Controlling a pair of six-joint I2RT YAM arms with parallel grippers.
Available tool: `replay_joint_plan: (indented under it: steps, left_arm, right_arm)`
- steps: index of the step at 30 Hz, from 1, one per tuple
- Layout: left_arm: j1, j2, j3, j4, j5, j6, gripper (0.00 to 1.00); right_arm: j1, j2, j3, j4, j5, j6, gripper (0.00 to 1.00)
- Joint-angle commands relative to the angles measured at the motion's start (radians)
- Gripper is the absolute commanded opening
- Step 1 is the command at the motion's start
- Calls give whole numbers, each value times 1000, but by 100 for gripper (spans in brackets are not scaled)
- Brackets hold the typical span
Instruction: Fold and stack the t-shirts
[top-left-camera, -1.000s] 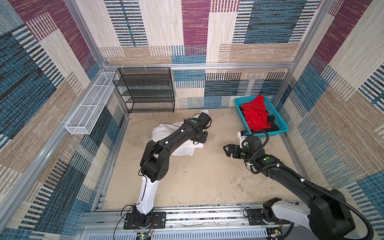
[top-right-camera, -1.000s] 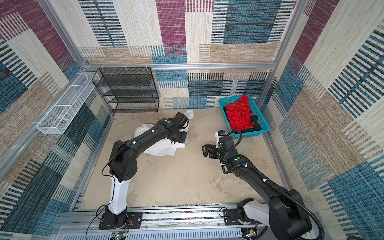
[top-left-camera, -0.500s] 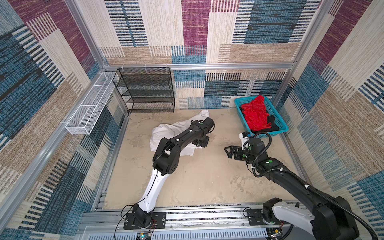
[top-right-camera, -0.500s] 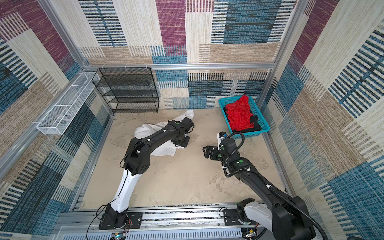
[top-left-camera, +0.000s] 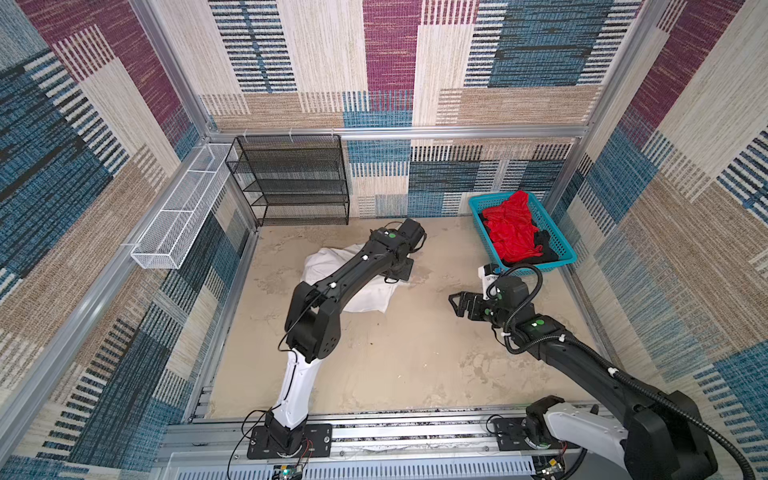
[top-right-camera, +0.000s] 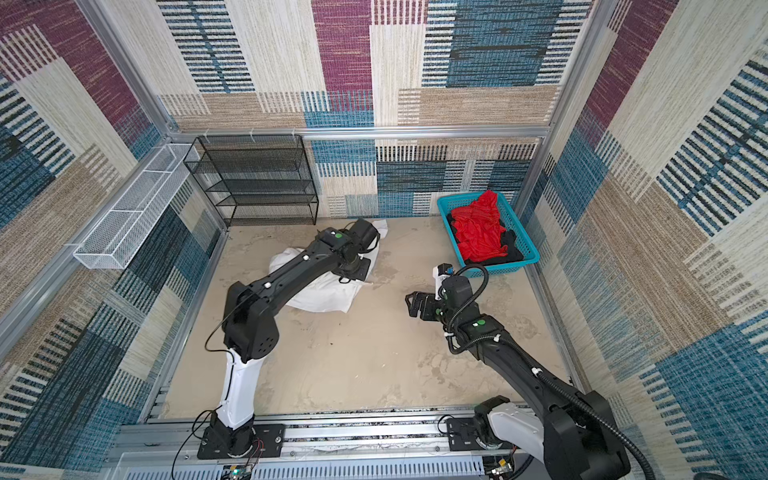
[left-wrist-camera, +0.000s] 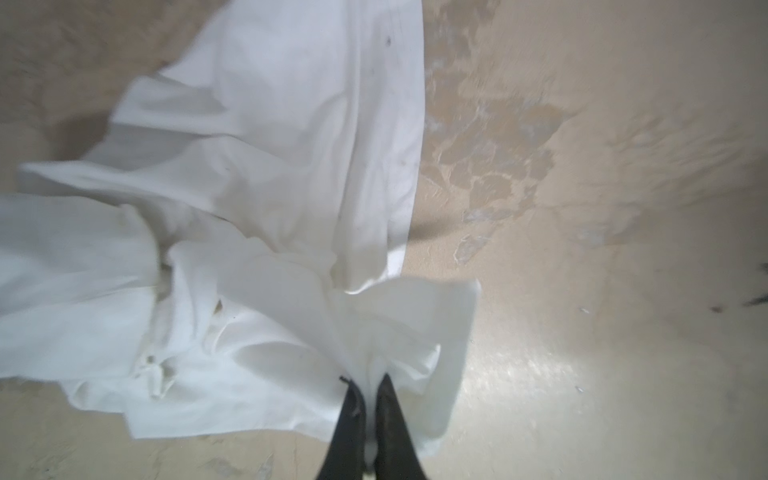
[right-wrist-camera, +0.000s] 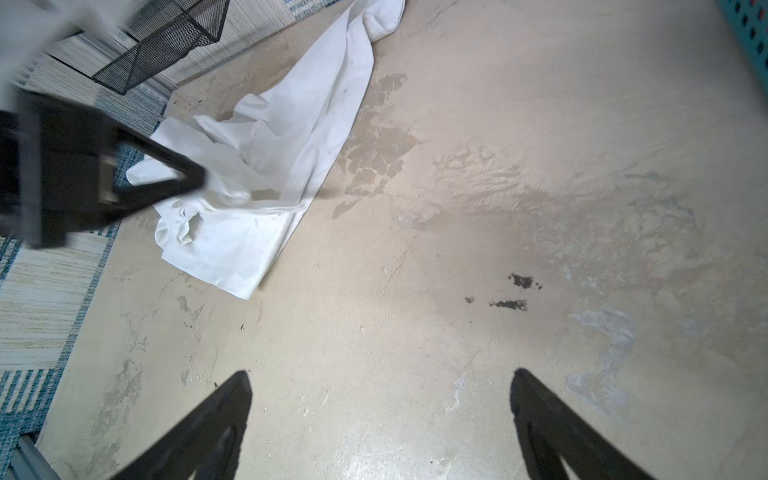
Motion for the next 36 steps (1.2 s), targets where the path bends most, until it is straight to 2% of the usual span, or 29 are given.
replay_joint_plan:
  steps: [1,5,7,12,14,18,24,30,33,36]
  left_arm:
    - [27,-145,14,-50,-81,42,0]
    - [34,-353,59,-76,-198,66,0]
    - [36,-483,28,-57,-256,56,0]
    - [54,-866,-285,100,-399,-9,0]
    - [100,-960,-418,103,-383,-42,0]
    - [178,-1055,-648,82,-222,-140,0]
    - [197,-1143,-926,123,-120,-255,0]
    - [199,-1196,-1055,118,-72,-308,0]
    - [200,-1218,-1095,118,-56,-329,0]
    - [201,-1247,-1131,130,-39,-345,0]
  right_arm:
    - [-1,22,24,47,-13,-20,97]
    - [1,52,53,61,-21,-36,97]
    - [1,78,76,63,-21,-50,97]
    - [1,149,140,81,-36,-72,95]
    - [1,197,175,96,-54,-82,95]
    - [2,324,280,103,-111,-117,91]
    - [45,519,444,94,-203,-172,88]
    - [125,811,735,-16,-212,-253,83]
    - [151,923,854,-47,-152,-277,79]
    - [165,1028,966,-92,-76,-294,69]
